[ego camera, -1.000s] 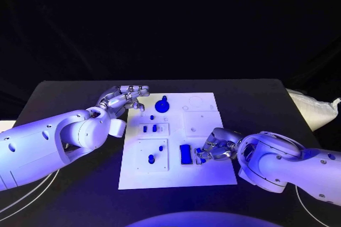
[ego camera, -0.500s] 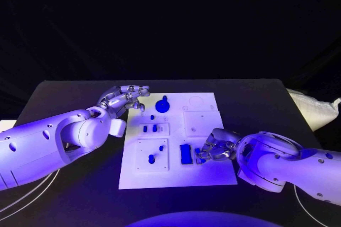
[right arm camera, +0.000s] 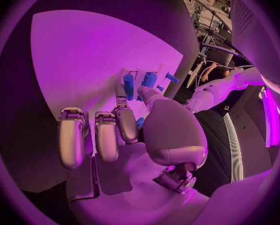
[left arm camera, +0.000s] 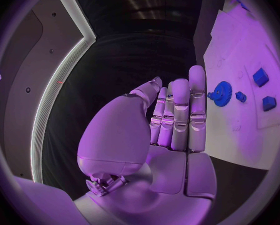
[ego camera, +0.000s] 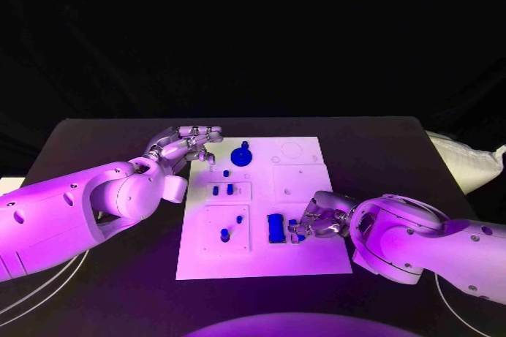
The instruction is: Assemble the parts on the task board
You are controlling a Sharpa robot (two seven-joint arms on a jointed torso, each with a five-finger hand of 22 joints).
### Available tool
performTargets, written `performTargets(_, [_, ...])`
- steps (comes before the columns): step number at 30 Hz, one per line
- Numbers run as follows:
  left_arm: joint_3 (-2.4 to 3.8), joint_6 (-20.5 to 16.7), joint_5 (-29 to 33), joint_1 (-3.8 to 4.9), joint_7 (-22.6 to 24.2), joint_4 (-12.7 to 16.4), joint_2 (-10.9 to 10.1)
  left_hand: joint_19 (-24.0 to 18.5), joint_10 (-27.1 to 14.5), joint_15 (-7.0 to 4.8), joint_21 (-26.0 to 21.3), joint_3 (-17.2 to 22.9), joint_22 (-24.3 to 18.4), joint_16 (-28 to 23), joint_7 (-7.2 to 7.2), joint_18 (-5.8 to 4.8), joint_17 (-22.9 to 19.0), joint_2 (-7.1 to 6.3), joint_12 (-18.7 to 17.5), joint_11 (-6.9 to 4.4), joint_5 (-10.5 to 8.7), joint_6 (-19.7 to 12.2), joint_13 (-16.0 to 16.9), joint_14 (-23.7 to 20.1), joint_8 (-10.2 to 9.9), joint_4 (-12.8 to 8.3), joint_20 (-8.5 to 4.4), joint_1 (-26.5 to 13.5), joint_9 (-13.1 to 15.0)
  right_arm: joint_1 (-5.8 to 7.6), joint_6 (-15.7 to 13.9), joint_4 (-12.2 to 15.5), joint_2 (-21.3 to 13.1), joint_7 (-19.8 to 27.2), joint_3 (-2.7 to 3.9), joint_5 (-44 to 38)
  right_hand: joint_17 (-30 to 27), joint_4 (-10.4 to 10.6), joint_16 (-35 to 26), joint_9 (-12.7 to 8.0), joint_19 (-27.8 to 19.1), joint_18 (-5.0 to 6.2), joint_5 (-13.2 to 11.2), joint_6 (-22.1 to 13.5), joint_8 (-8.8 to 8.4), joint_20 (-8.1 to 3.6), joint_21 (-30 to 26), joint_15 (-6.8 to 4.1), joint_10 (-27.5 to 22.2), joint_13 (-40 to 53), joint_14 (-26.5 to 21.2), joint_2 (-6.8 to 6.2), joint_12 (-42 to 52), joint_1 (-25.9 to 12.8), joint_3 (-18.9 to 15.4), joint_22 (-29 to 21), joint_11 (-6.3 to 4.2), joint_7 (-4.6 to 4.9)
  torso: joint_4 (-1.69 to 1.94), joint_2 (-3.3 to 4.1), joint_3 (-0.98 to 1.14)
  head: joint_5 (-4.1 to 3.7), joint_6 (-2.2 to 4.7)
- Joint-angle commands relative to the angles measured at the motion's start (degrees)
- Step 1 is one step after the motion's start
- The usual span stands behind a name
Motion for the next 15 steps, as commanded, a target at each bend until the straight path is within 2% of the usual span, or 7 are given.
performTargets(1, [0.04, 1.0, -0.1, 0.0, 0.2, 0.2, 0.0, 0.5, -0.5, -0.09, -0.2, -0.2, -0.1, 0.4, -0.11, 1.1, -0.1, -0.04, 0.3, -0.04, 0.33, -0.4, -0.1, -0.4, 0.3, -0.2, 0.05, 0.4, 0.0, -0.13, 1.5, 0.3, 0.2, 0.3, -0.04, -0.7, 11.4, 0.2, 0.3, 0.1, 1.9, -0.54, -0.1, 0.4, -0.01, -0.28, 0.4, -0.45, 0.9, 5.7, 5.4, 0.56, 0.0, -0.4, -0.7, 3.7, -0.32, -0.06, 0.0, -0.02, -0.02, -0.02, -0.02])
performTargets(15, [0.04, 1.1, -0.1, 0.01, 0.1, 0.1, -0.1, 0.5, -0.5, -0.09, -0.2, -0.2, -0.1, 0.4, -0.11, 1.1, -0.1, -0.04, 0.3, -0.04, 0.33, -0.4, -0.1, -0.4, 0.3, -0.2, 0.05, 0.4, 0.0, -0.17, 1.2, 1.9, -1.0, 0.4, -0.04, -2.0, 11.6, 1.8, 0.4, 0.3, 2.0, -0.61, -0.1, 0.7, 0.2, -0.45, 0.6, -0.64, 1.2, 5.9, 5.4, 1.22, 0.1, -1.1, -3.3, 4.0, -0.53, -0.31, -0.01, 0.01, 0.04, 0.12, -0.1])
